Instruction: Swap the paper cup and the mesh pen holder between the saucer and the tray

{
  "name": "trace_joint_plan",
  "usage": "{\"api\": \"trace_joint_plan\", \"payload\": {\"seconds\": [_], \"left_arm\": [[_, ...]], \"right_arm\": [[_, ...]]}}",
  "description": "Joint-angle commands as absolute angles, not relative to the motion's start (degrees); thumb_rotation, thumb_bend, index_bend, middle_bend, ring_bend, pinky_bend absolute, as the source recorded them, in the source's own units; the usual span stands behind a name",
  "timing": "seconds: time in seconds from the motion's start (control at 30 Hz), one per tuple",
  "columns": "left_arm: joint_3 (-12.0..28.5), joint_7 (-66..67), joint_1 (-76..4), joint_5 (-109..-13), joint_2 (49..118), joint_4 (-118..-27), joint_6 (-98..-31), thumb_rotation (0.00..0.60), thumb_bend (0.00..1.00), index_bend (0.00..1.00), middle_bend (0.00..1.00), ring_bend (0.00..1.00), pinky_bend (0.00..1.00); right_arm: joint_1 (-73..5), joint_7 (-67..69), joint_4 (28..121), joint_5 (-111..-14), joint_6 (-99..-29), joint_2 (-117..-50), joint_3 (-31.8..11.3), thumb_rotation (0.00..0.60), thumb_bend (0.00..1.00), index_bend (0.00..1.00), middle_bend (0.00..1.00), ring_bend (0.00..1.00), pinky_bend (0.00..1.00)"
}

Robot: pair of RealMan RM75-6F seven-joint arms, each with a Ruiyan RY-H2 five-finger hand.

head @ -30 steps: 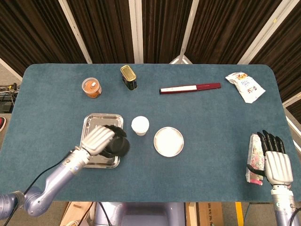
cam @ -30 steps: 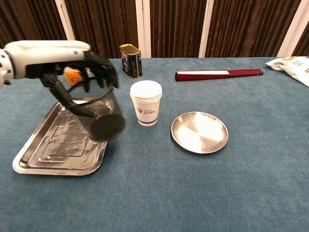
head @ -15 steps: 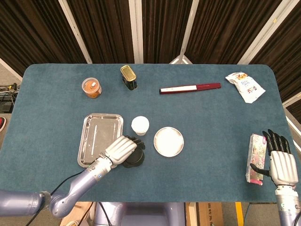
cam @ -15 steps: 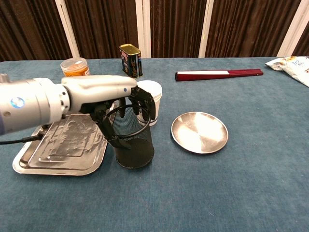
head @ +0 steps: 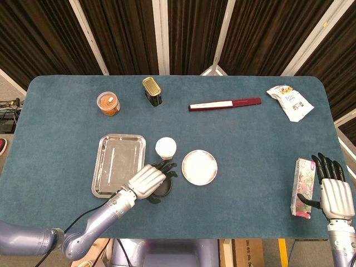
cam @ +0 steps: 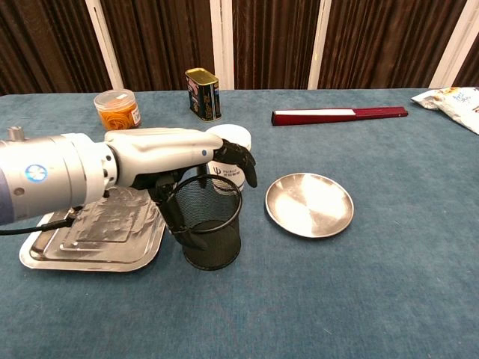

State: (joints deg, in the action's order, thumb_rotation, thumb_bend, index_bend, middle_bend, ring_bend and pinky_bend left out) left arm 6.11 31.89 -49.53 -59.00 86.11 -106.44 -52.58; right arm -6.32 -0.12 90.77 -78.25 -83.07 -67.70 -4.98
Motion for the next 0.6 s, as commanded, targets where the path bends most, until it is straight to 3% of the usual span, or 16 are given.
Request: {"api": "trace_joint_plan", "payload": {"seconds": [0.03, 0.6], "left_arm": [[6.2, 31.6, -49.8, -58.3, 84.8, -108.0, -52.6, 0.6, 0.0, 0.23, 0.06, 0.03, 0.31], [11.7, 22.7, -50.1, -64.6, 86.8, -107.0, -56.0, 0.6, 0.0, 0.22, 0.1, 0.05, 0.26]], "right_arm": [[-6.3, -0.3, 90.9, -78.2, -82.9, -67.7, -5.1, 0.6, 0.0, 0.0, 0.01, 0.01, 0.0], [-6.1, -1.2, 90.5, -76.8, -82.5, -68.3, -6.3, 0.6, 0.0, 0.0, 0.01, 0.01, 0.0]]}}
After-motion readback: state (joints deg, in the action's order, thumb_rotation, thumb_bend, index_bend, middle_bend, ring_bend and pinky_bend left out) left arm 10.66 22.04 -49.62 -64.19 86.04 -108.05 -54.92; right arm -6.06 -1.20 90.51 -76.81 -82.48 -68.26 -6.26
